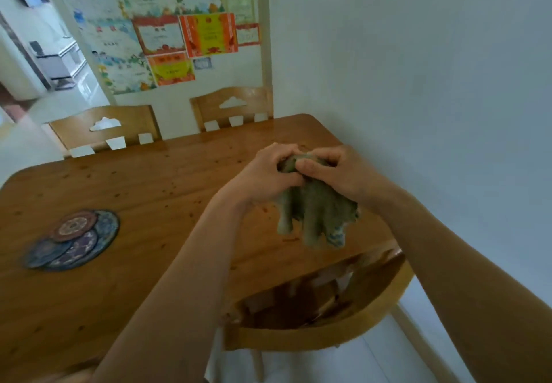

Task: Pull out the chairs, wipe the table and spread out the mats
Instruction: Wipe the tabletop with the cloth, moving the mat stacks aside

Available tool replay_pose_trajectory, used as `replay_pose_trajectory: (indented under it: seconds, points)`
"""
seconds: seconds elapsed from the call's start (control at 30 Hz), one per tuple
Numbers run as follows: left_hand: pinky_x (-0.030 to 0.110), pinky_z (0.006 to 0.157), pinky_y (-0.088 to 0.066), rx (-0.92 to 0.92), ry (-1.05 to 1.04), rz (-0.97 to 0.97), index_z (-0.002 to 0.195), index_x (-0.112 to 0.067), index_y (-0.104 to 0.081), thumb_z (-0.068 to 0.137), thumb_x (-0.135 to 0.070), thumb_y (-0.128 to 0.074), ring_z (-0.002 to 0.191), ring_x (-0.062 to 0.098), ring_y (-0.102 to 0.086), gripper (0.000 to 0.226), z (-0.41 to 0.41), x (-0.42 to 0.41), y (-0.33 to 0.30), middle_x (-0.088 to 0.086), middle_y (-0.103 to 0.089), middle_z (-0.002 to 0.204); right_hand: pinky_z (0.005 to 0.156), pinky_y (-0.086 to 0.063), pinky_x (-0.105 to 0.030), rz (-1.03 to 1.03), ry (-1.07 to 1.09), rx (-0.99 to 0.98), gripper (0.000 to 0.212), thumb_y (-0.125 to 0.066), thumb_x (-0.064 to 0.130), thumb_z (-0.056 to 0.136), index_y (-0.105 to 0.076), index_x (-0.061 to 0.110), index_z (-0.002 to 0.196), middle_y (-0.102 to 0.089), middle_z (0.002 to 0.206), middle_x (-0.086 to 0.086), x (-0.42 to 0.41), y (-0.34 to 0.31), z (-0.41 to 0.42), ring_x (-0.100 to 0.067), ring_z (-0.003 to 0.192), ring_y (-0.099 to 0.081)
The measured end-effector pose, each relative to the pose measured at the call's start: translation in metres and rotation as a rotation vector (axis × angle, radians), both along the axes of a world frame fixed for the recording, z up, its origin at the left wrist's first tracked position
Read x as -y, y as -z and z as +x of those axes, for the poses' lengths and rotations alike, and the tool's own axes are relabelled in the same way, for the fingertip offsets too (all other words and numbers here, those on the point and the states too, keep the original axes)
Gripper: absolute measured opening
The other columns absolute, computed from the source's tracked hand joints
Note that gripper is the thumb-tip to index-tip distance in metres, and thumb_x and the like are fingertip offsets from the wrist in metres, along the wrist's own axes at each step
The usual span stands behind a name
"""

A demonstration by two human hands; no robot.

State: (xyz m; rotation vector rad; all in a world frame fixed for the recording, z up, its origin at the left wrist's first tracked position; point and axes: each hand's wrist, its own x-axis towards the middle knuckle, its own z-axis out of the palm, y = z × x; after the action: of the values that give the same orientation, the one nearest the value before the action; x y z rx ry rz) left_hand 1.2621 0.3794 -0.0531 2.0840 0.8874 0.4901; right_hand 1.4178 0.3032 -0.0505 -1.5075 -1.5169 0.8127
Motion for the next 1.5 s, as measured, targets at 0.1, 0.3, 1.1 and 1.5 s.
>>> replay_pose_trajectory:
  seconds: [0.1, 0.3, 1.1, 1.5]
  points:
    - [0.022, 0.065, -0.043, -0.009, -0.176, 0.067, 0.089, -0.024, -0.062, 0.084, -0.028, -0.074, 0.08, 0.009, -0.059, 0.013, 0.005, -0.029, -0.003, -0.006, -0.064, 0.088, 0.072, -0.053, -0.024, -0.005, -0.039, 0.059, 0.011, -0.075, 0.022, 0.084, -0.071, 0.03, 0.091, -0.071, 0.083, 0.007, -0.035, 0.002, 0.018, -0.007, 0.079, -0.067]
    - [0.016, 0.059, -0.046, 0.055, -0.34, 0.029, 0.083, -0.02, -0.061, 0.079, -0.029, -0.08, 0.069, 0.005, -0.058, 0.021, -0.01, -0.061, 0.015, -0.006, -0.065, 0.079, 0.053, -0.04, -0.007, 0.026, 0.001, 0.19, 0.005, -0.065, 0.014, 0.09, -0.065, 0.019, 0.089, -0.061, 0.076, 0.006, -0.089, 0.022, 0.021, 0.0, 0.061, -0.053]
    - [0.04, 0.084, -0.054, 0.301, -0.585, -0.783, 0.108, -0.005, -0.059, 0.101, -0.019, -0.05, 0.093, 0.025, -0.066, 0.018, -0.131, -0.072, 0.144, 0.011, -0.068, 0.1, 0.057, -0.053, -0.02, -0.562, -0.248, -0.047, 0.016, -0.073, 0.028, 0.085, -0.07, 0.014, 0.094, -0.073, 0.083, 0.0, -0.151, 0.119, -0.063, -0.01, 0.068, -0.07]
    - [0.044, 0.117, -0.023, -0.289, -0.881, -0.062, 0.149, -0.026, -0.03, 0.1, -0.04, -0.046, 0.147, 0.022, -0.015, 0.053, -0.147, -0.075, 0.216, -0.001, -0.025, 0.158, 0.084, -0.042, -0.031, -0.421, 0.119, 0.218, 0.034, -0.054, 0.033, 0.098, -0.052, 0.018, 0.128, -0.056, 0.126, 0.001, -0.151, 0.223, -0.106, -0.017, 0.108, -0.053]
